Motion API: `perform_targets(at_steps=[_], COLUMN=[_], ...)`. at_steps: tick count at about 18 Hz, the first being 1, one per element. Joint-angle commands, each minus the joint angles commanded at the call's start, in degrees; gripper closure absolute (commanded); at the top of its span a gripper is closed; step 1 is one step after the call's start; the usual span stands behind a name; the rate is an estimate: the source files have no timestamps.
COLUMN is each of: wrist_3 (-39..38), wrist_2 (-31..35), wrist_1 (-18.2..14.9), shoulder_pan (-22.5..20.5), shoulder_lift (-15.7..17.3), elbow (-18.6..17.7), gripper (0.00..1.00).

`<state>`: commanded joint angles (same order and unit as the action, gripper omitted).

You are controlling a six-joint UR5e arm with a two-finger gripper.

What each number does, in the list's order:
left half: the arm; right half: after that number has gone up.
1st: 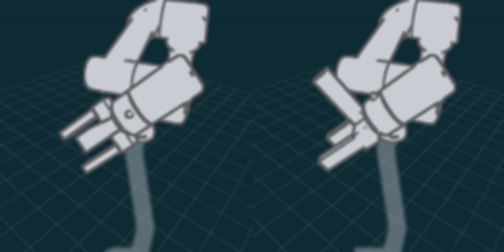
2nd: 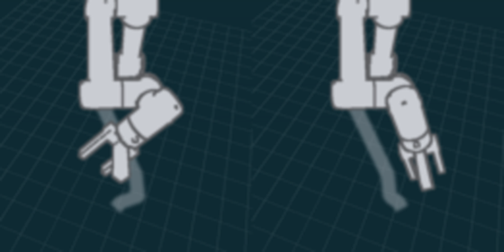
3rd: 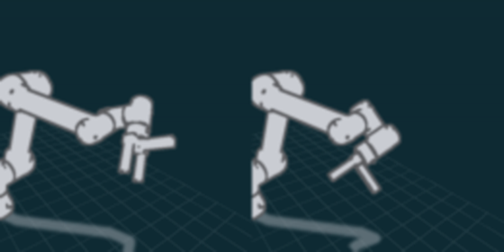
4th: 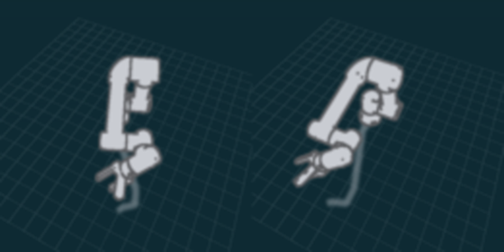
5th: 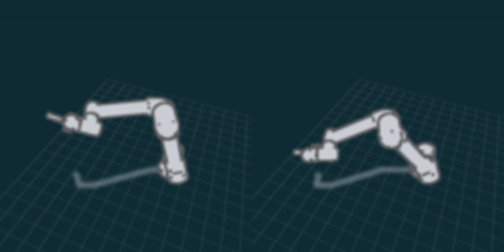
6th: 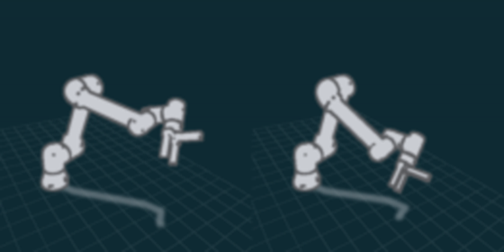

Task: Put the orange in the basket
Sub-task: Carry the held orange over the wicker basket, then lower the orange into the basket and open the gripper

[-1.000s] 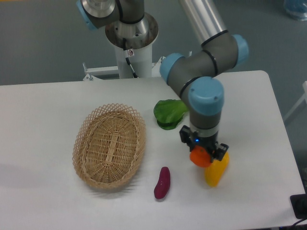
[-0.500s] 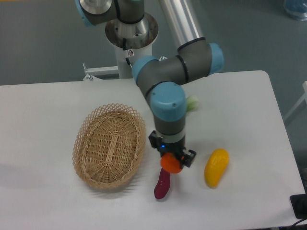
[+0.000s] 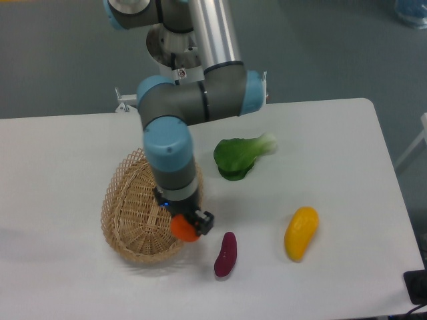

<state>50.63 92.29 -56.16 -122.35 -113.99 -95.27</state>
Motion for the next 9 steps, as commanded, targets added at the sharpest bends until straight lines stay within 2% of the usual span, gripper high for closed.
perform_targets(at_steps=[4, 9], wrist_3=[-0.6, -0.7], wrist_2=[0.0, 0.0], wrist_1=[0.5, 0.5], shoulder_pan=[2.3, 4.0], shoulder_lift=[-0.6, -0.8], elbow=[-1.9, -2.7], gripper=[0.38, 0.22])
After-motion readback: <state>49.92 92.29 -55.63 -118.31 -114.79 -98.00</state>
